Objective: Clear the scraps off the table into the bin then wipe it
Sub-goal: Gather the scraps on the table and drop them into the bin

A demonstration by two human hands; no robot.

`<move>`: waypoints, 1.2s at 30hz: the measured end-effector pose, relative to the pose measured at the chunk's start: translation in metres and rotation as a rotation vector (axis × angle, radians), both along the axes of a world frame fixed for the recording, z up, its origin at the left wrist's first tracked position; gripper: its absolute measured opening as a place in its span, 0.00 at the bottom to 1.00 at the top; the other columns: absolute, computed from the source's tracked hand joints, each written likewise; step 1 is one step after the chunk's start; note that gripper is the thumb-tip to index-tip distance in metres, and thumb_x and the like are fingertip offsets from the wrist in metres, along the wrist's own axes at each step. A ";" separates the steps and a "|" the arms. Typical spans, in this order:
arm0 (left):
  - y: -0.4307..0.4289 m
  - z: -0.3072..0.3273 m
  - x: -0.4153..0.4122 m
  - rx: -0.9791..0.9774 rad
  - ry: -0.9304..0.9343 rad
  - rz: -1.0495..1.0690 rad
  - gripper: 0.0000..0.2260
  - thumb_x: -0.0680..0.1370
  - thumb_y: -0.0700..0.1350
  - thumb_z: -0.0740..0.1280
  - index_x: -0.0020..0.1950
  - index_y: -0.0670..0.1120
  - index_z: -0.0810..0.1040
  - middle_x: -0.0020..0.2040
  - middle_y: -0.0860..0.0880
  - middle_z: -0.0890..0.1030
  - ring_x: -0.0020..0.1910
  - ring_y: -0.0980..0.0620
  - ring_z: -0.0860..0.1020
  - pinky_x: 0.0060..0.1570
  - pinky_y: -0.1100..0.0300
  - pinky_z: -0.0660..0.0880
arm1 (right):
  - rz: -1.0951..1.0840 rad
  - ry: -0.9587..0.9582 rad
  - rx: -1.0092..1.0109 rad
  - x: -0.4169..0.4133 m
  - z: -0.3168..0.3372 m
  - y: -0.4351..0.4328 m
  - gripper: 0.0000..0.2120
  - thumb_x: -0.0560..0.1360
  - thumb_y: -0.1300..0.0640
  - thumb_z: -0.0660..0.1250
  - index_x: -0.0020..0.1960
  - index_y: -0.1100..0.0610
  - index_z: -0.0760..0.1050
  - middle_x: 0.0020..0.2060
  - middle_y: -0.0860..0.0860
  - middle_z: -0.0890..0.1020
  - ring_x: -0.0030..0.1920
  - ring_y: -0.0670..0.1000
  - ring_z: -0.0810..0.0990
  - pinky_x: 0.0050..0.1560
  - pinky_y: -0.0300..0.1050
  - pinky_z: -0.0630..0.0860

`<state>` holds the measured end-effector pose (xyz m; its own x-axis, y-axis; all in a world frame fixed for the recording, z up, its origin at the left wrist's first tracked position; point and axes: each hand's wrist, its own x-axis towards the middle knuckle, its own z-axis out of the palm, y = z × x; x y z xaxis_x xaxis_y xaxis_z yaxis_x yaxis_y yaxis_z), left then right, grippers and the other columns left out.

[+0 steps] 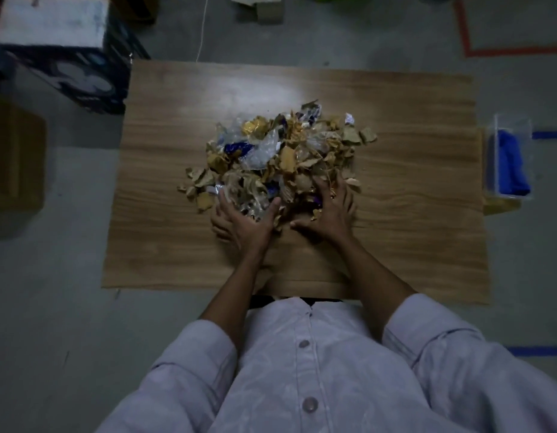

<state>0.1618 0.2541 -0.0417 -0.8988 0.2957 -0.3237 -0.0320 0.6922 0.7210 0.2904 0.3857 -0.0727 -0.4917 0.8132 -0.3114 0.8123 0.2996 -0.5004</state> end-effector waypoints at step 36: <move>0.040 0.047 0.043 0.637 -0.801 0.182 0.15 0.81 0.35 0.63 0.66 0.47 0.72 0.58 0.41 0.81 0.53 0.45 0.81 0.48 0.54 0.80 | -0.847 0.861 -0.369 -0.064 0.052 -0.034 0.15 0.77 0.66 0.69 0.63 0.63 0.77 0.57 0.58 0.83 0.53 0.49 0.81 0.57 0.40 0.76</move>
<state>0.2050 0.2940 0.0054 -0.5373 0.5024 -0.6774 -0.7289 0.1274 0.6727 0.2260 0.3520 -0.0205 -0.0161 0.9048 -0.4255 0.0506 -0.4242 -0.9041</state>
